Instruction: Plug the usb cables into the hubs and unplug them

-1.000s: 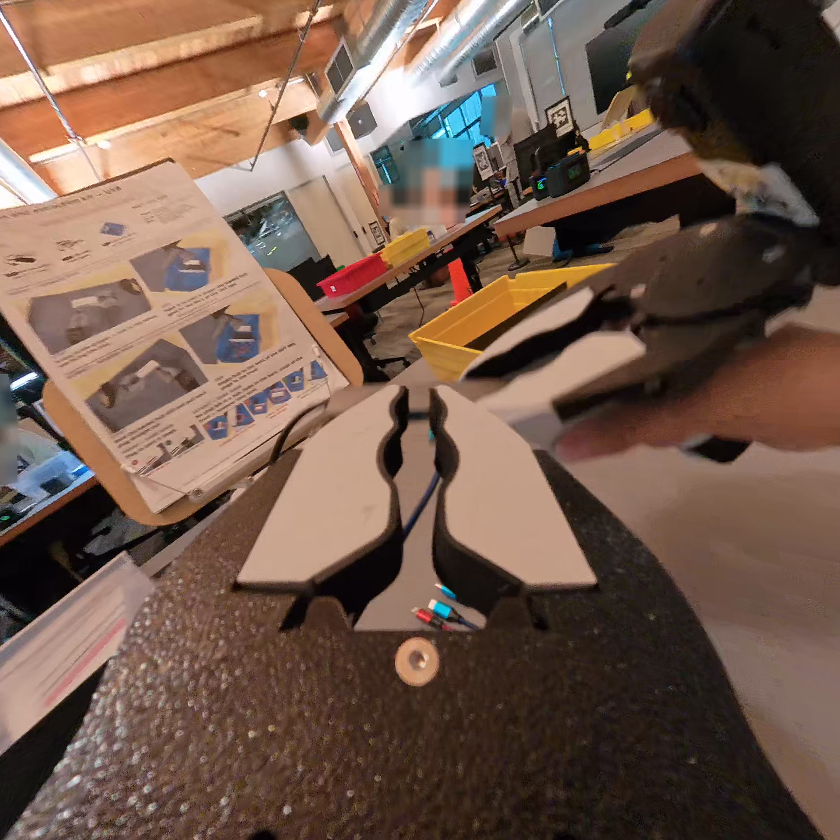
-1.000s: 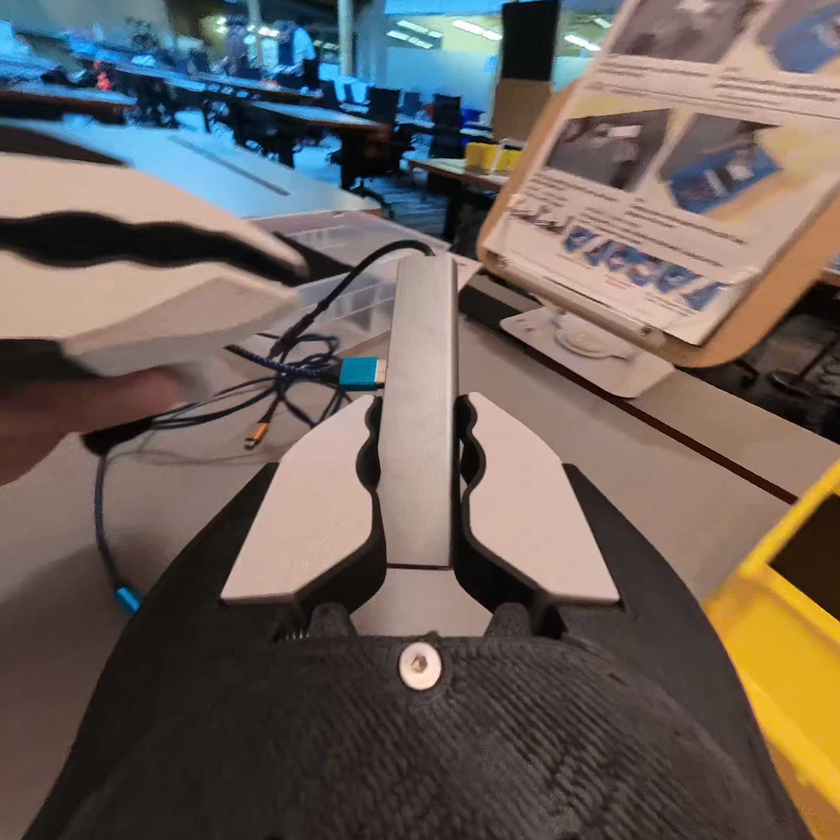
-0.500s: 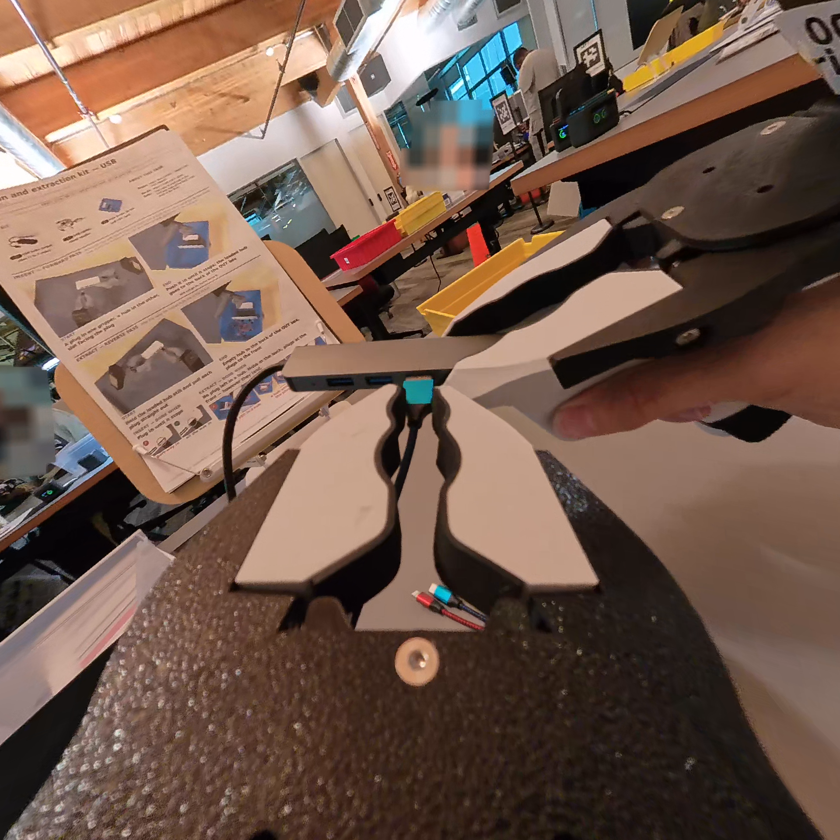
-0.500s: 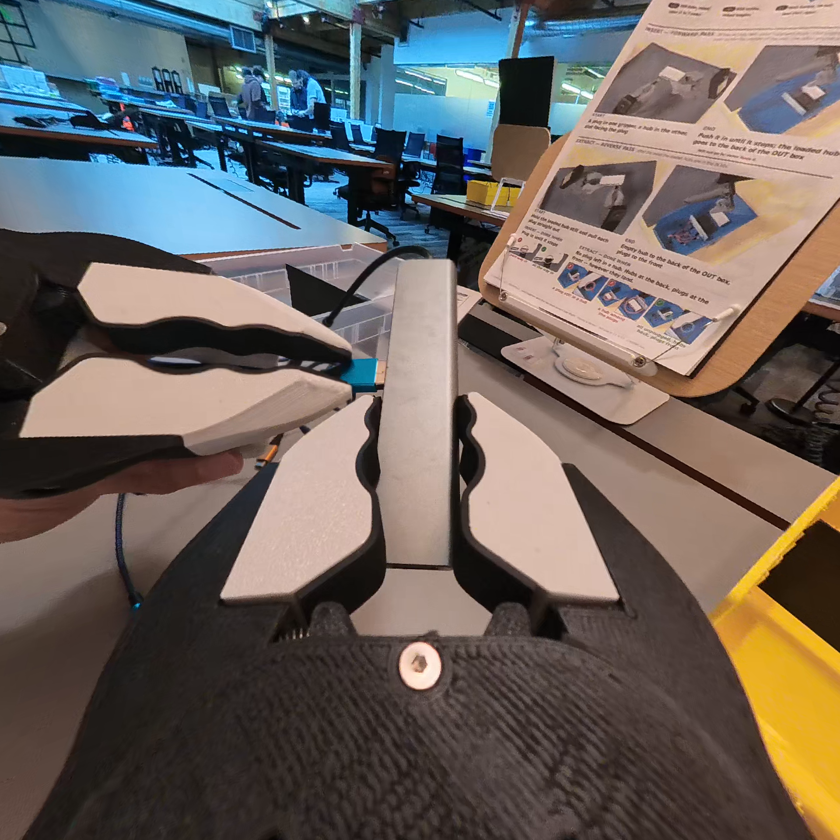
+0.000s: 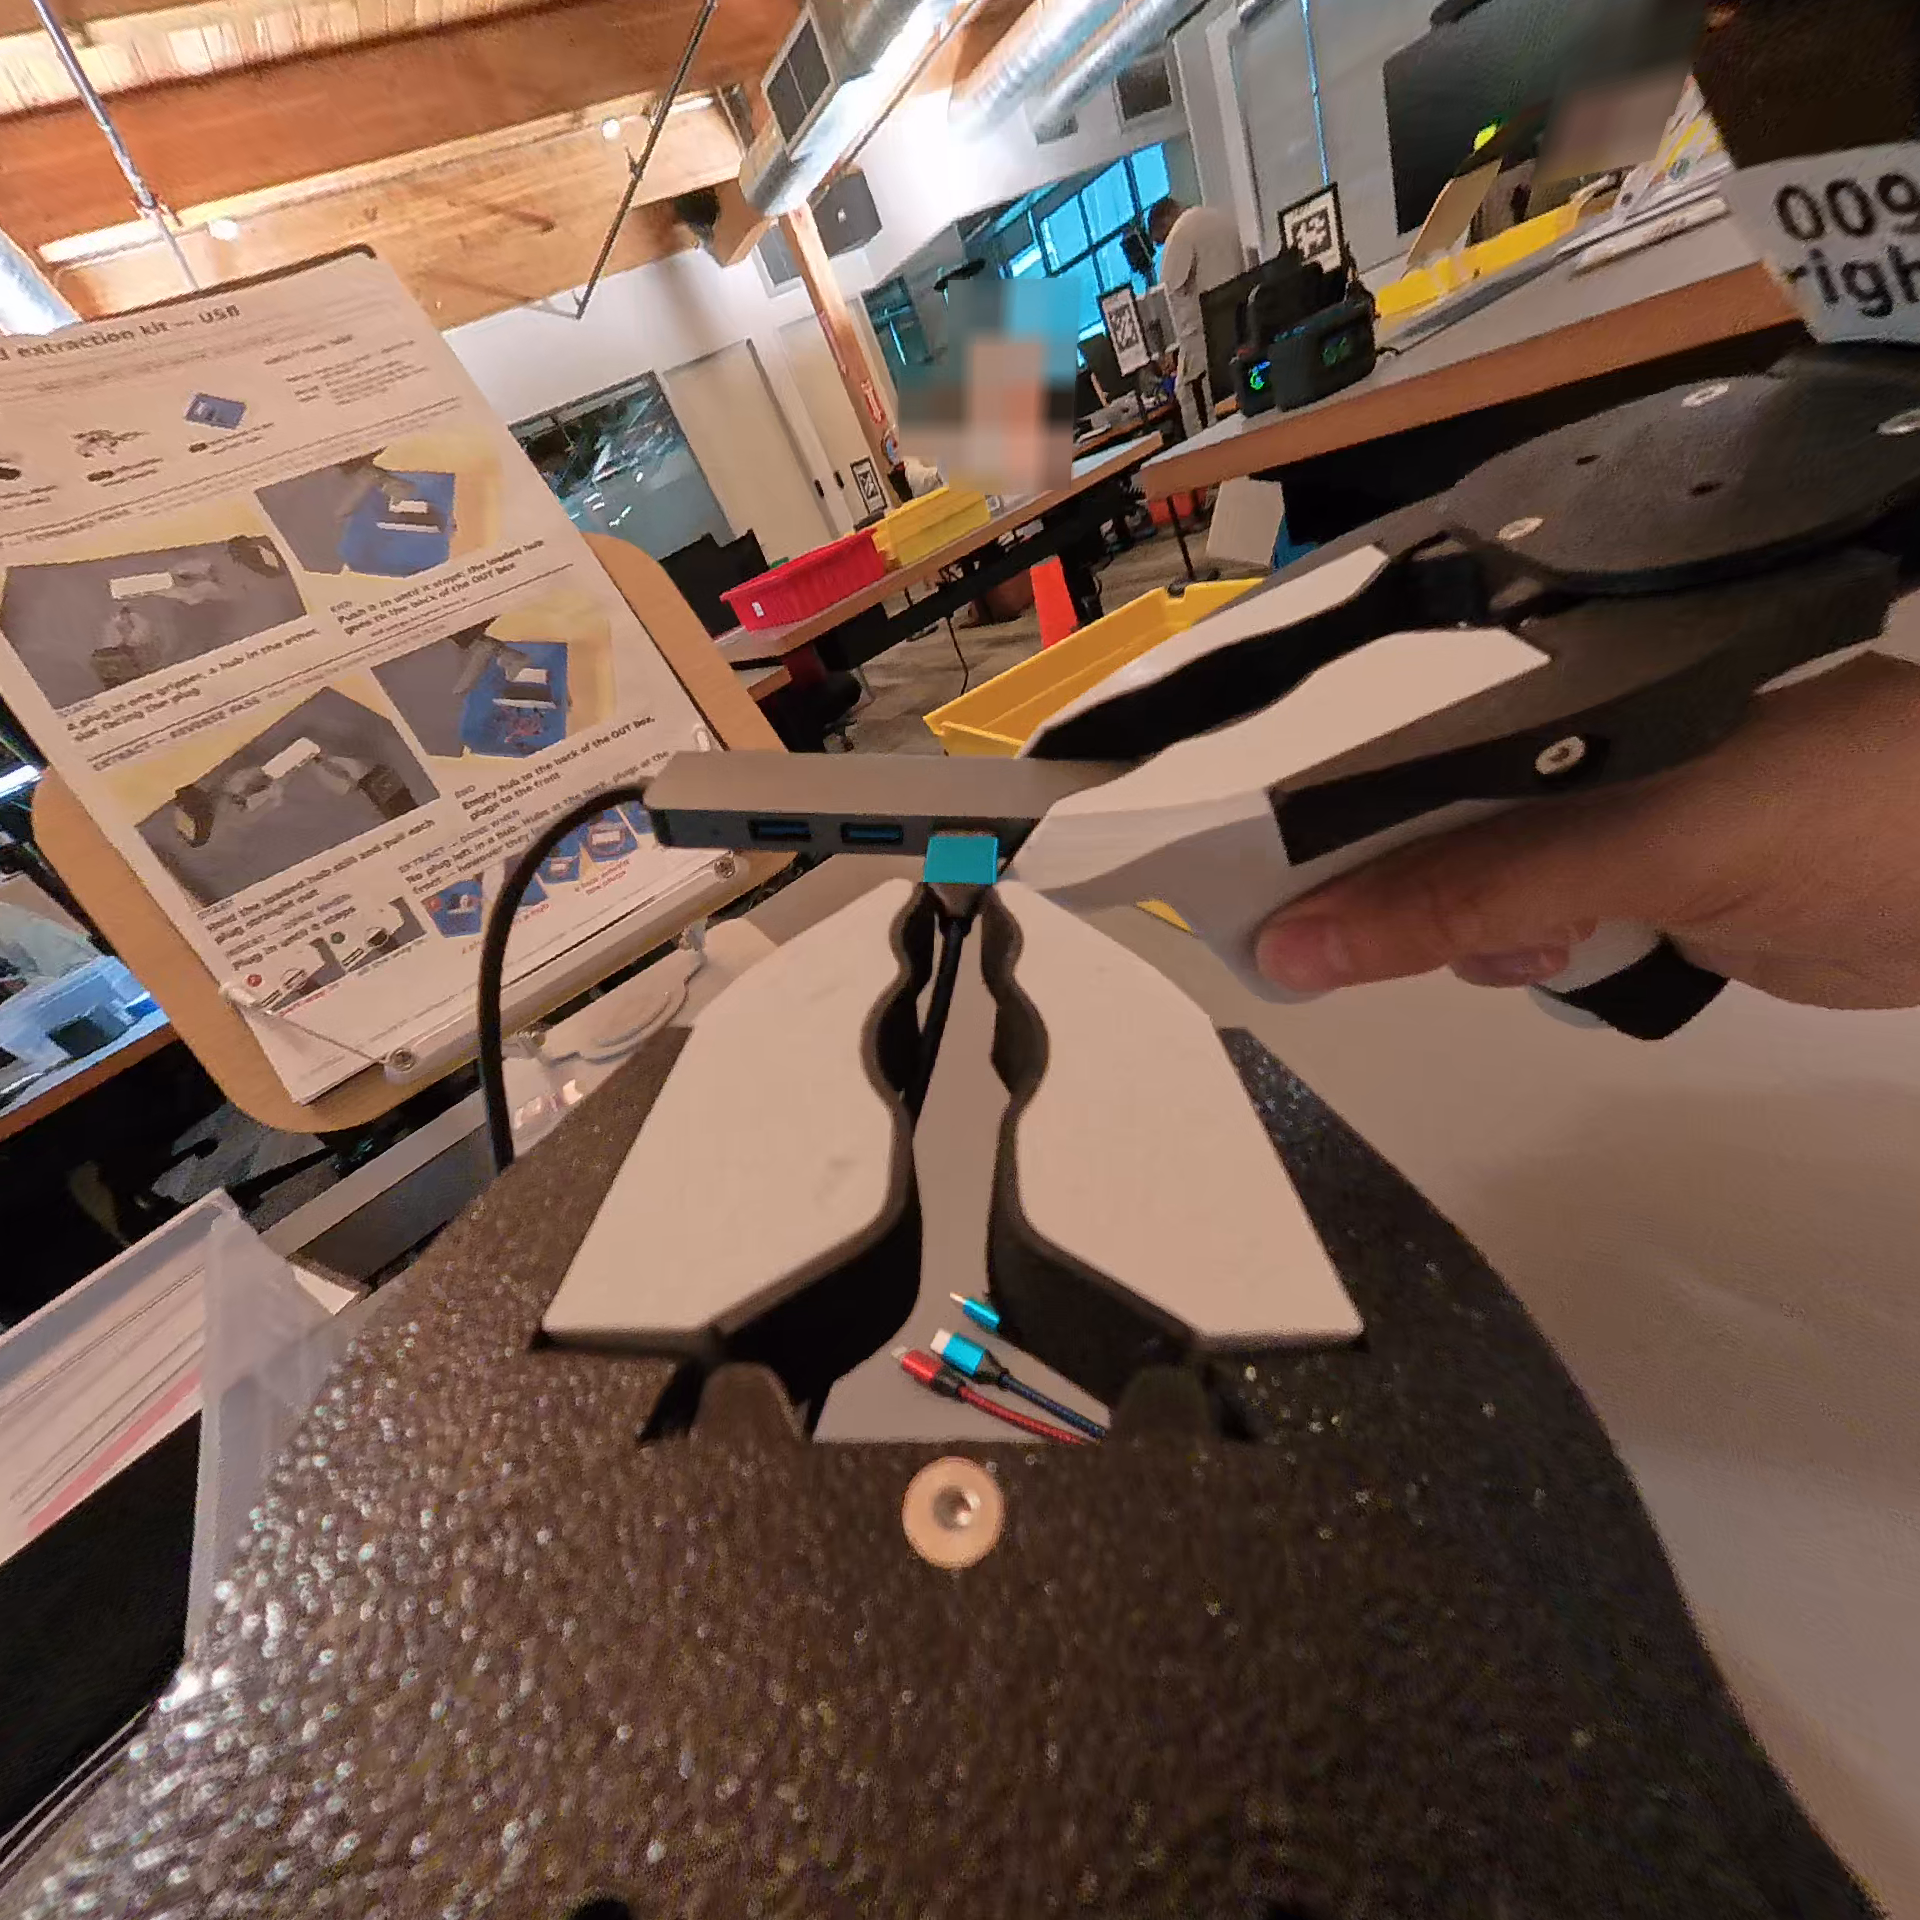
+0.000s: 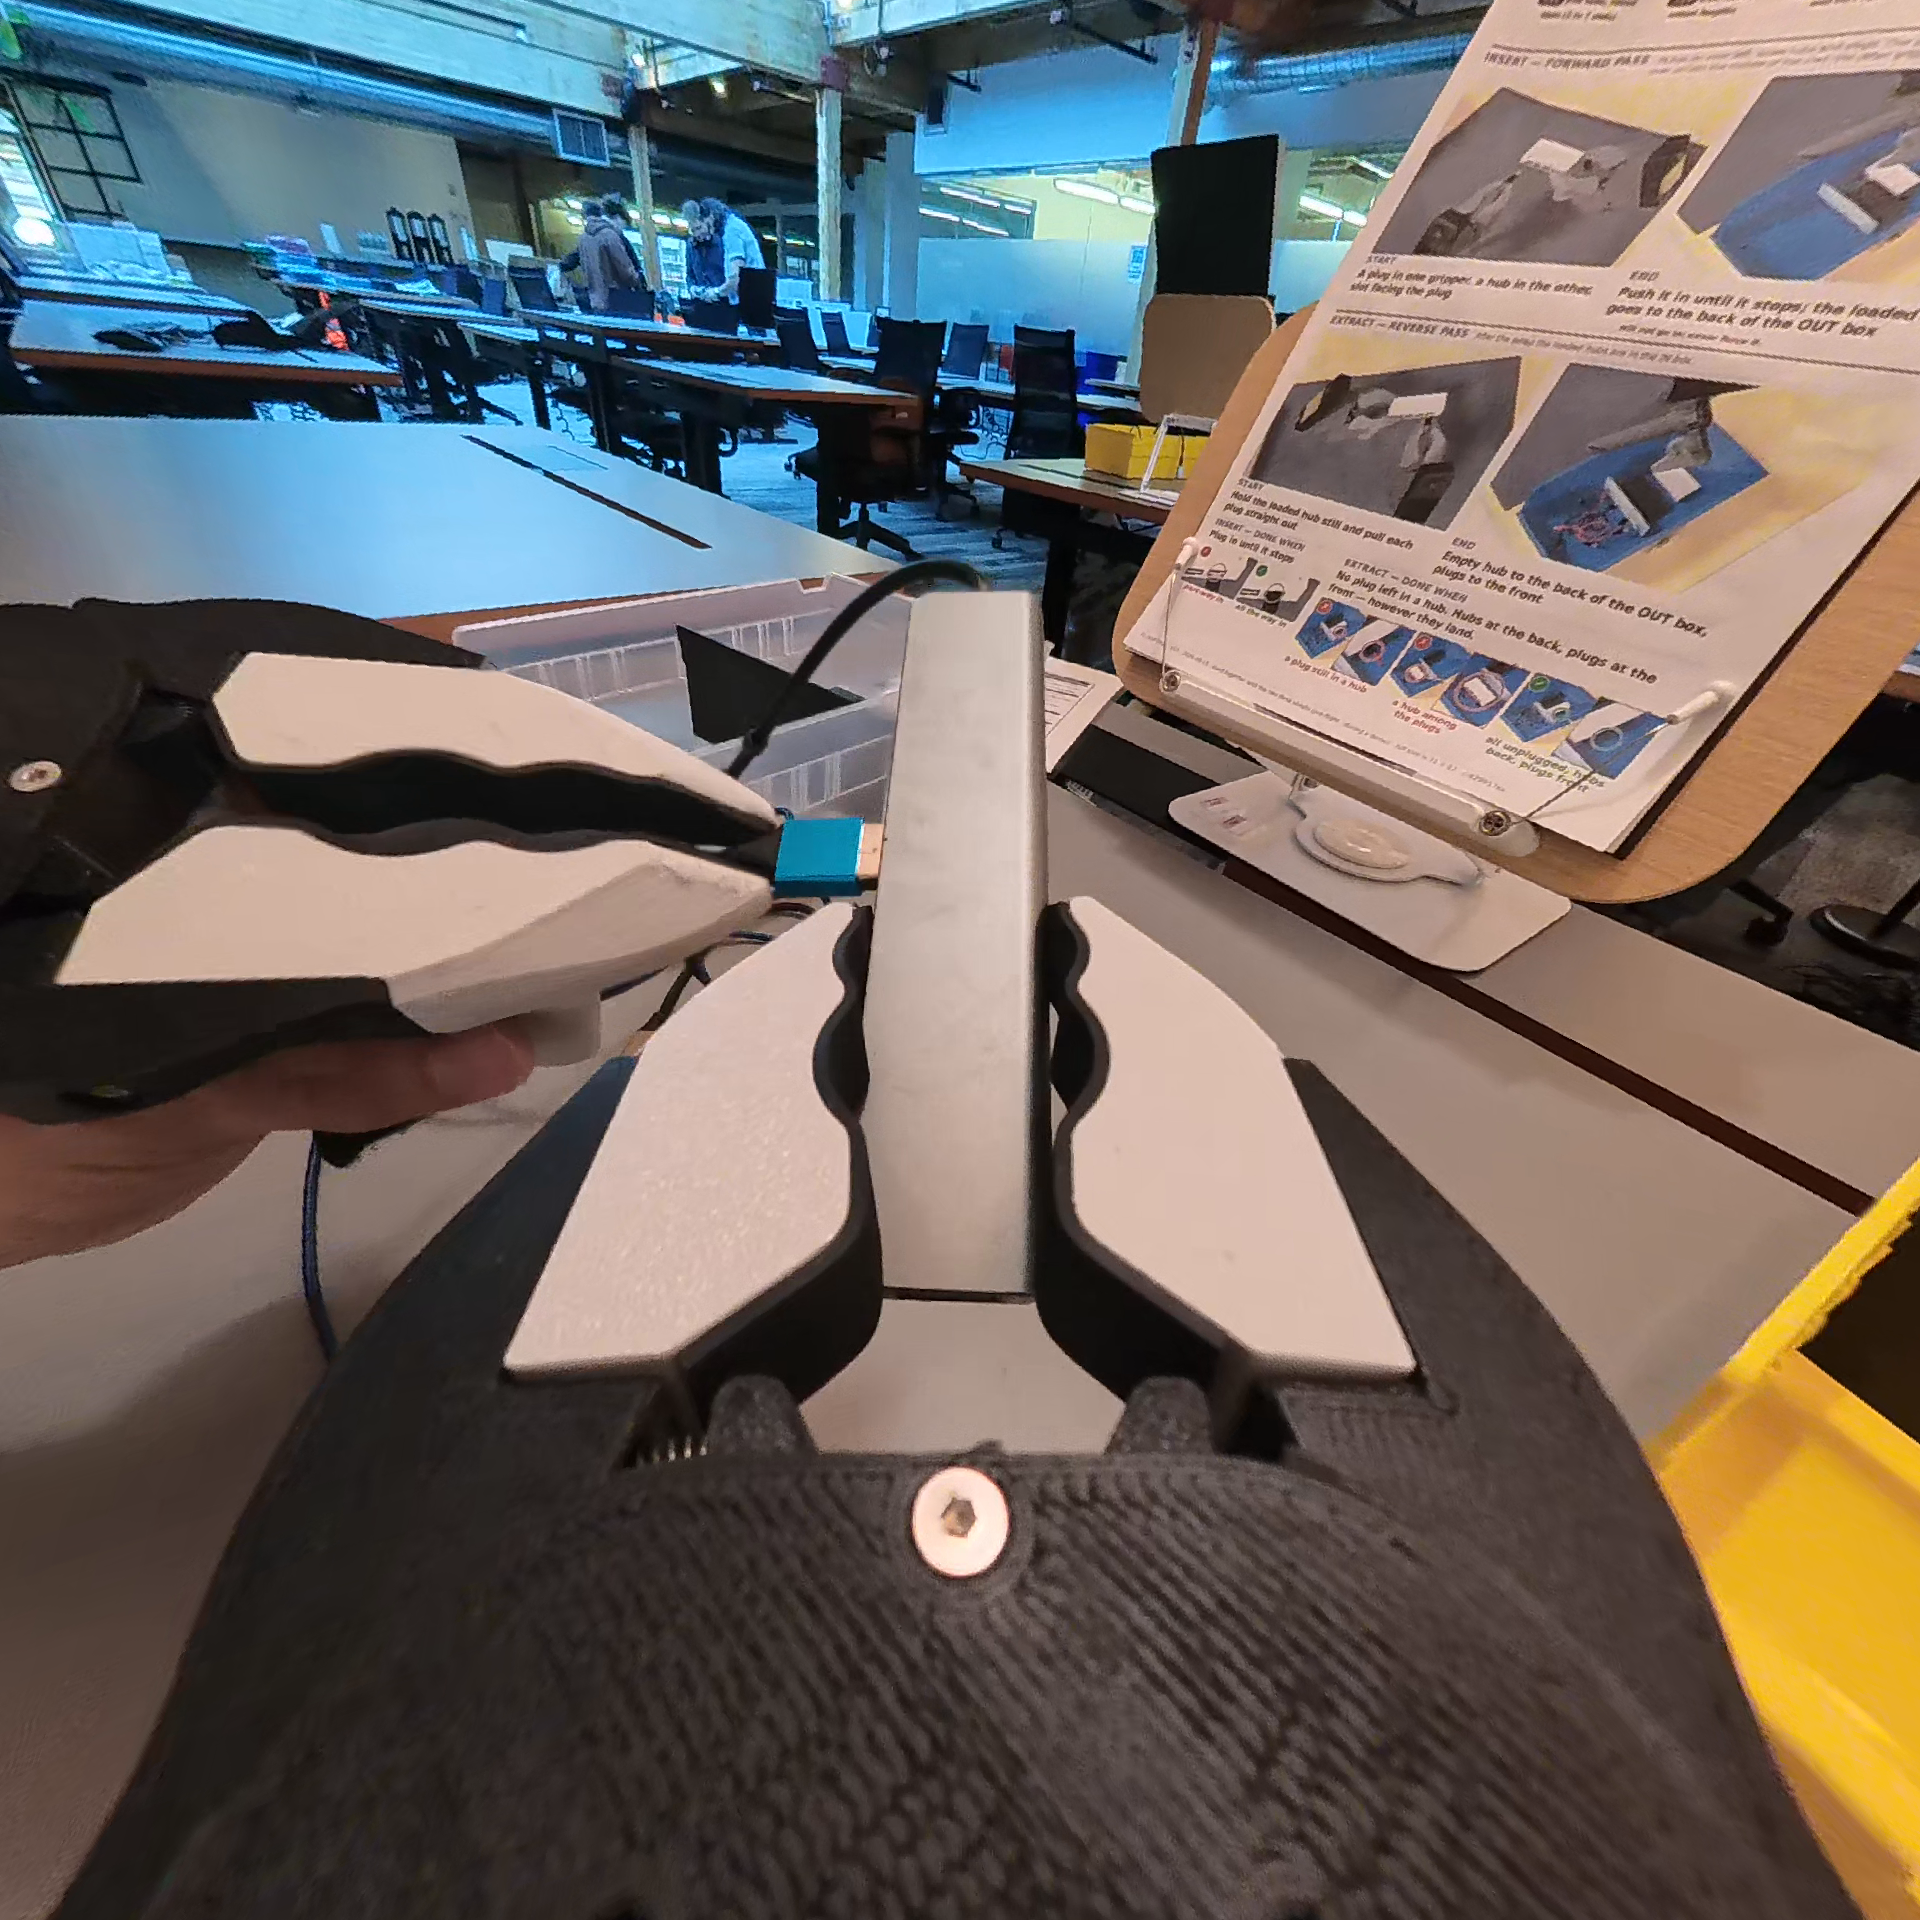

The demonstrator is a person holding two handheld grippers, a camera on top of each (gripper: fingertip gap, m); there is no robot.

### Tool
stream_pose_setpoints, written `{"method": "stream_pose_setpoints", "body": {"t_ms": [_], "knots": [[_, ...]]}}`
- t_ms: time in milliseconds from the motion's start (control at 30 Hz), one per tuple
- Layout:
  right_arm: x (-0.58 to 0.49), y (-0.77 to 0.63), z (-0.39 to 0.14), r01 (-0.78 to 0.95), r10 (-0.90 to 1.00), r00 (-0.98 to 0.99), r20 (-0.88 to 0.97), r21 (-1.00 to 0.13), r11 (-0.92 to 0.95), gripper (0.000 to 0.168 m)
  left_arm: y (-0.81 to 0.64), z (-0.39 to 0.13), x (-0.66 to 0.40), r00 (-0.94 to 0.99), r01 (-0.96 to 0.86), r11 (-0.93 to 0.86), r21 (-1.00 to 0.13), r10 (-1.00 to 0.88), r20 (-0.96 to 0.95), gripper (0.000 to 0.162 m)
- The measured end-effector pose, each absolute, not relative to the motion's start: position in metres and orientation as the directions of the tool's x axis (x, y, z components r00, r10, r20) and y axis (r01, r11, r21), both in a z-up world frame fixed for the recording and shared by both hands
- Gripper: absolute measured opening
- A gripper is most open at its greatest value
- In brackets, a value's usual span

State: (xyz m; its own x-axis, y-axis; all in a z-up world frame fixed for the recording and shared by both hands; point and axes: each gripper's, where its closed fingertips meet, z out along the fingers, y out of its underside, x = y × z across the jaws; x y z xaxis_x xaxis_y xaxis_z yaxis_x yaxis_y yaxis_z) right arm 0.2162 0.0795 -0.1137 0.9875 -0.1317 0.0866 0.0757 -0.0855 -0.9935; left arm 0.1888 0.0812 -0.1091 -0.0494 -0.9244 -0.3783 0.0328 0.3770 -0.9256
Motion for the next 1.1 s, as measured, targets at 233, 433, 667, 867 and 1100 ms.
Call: {"method": "stream_pose_setpoints", "body": {"t_ms": [233, 433, 667, 867, 1100], "knots": [[0.214, 0.08, -0.118, 0.052, -0.088, 0.994, 0.06, -0.995, -0.09, 0.033, 0.081, -0.11, 0.187, -0.07, 0.026, 0.385, -0.923, -0.92, -0.386, 0.006], [0.213, 0.084, -0.127, 0.046, -0.068, 0.996, 0.053, -0.994, -0.1, 0.033, 0.083, -0.115, 0.187, -0.085, -0.004, 0.413, -0.911, -0.908, -0.411, 0.006], [0.216, 0.086, -0.135, 0.08, -0.1, 0.991, 0.093, -0.988, -0.132, 0.033, 0.086, -0.125, 0.19, -0.102, -0.047, 0.421, -0.906, -0.904, -0.414, 0.006], [0.219, 0.085, -0.136, 0.084, -0.094, 0.991, 0.098, -0.986, -0.141, 0.033, 0.086, -0.128, 0.193, -0.107, -0.041, 0.403, -0.914, -0.912, -0.397, 0.006], [0.253, 0.063, -0.14, 0.091, -0.183, 0.974, 0.135, -0.969, -0.229, 0.033, 0.071, -0.11, 0.188, -0.156, 0.017, 0.291, -0.957, -0.944, -0.29, 0.019]]}}
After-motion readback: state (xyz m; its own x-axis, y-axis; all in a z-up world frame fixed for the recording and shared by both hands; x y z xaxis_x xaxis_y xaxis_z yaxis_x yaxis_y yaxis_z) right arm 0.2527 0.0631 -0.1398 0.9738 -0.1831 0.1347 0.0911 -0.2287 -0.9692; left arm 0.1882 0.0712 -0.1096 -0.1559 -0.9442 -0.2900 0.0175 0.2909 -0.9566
